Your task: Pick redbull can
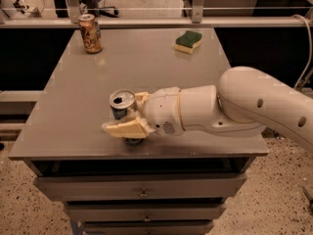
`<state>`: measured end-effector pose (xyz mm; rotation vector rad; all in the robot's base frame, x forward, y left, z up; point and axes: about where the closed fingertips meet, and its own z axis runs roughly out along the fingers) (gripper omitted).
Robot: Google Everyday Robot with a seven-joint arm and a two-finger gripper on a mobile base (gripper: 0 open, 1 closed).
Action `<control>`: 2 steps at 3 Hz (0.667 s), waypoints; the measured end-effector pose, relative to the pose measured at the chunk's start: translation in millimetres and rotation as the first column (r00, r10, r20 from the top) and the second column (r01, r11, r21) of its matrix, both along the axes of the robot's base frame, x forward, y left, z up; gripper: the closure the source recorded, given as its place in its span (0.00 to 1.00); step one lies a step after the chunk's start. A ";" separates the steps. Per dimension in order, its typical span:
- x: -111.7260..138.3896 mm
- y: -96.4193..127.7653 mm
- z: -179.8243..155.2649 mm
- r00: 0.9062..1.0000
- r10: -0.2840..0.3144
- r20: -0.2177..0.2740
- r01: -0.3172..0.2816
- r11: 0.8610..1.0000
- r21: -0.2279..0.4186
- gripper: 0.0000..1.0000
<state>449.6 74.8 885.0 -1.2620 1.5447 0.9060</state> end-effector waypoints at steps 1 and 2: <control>22.1 -23.5 18.6 0.999 -0.046 0.005 0.046 0.999 0.012 0.88; 46.3 -60.8 52.0 0.995 -0.091 0.035 0.088 0.992 0.089 1.00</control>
Offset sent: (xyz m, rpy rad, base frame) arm 0.0814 -0.1214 0.0987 0.2024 -0.0931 -0.1613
